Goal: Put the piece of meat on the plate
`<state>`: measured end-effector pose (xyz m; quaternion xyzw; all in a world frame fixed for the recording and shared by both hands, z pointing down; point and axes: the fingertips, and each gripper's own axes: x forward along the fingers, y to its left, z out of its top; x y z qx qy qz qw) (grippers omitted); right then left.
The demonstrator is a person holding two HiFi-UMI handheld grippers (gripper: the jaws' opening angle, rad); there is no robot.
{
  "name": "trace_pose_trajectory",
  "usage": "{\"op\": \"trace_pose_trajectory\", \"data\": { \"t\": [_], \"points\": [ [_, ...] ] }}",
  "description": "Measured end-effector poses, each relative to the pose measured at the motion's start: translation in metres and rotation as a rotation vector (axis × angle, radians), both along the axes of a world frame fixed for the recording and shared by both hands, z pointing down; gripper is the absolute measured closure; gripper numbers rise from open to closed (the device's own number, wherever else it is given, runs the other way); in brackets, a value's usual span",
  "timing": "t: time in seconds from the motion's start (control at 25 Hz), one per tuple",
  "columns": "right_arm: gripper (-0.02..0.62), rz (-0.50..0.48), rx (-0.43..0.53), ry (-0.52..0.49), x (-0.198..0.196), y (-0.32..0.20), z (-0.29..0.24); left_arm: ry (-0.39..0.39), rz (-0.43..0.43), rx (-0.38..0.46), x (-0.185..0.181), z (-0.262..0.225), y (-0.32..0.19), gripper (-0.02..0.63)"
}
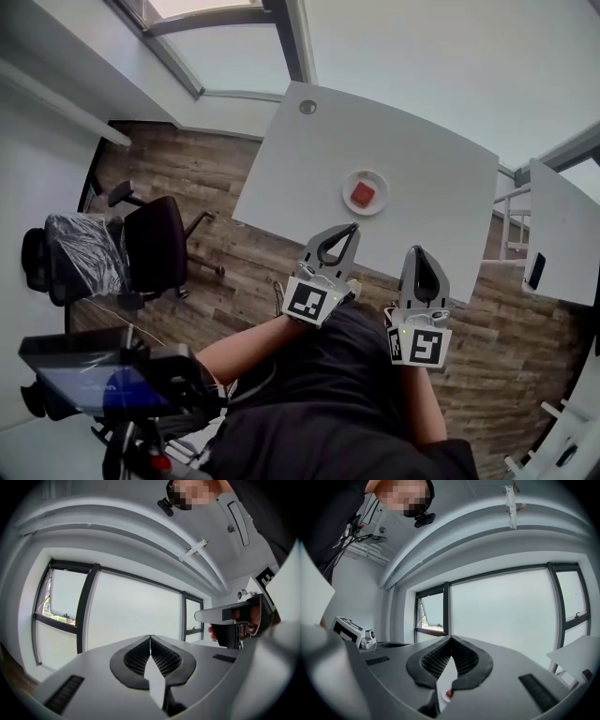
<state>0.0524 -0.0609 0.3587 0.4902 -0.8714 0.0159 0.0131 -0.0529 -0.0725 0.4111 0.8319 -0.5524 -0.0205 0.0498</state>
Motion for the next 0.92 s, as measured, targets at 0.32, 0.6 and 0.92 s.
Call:
{"op": "trace_pose_trajectory", "data": {
  "t": [0.32, 0.6, 0.92],
  "points": [
    [0.589, 0.010, 0.012, 0.007, 0.002, -0.001, -0.001, -0.014, -0.038, 0.019, -0.011, -0.009, -0.003, 0.600],
    [0.589, -0.006, 0.003, 0.014, -0.001, 0.006, 0.003, -0.054, -0.029, 0.069, -0.009, -0.018, 0.003, 0.600],
    [0.589, -0.067, 0.023, 0.013, -0.010, 0.020, -0.002, -0.042, -0.009, 0.065, -0.004, -0.016, 0.006, 0.600]
  ]
}}
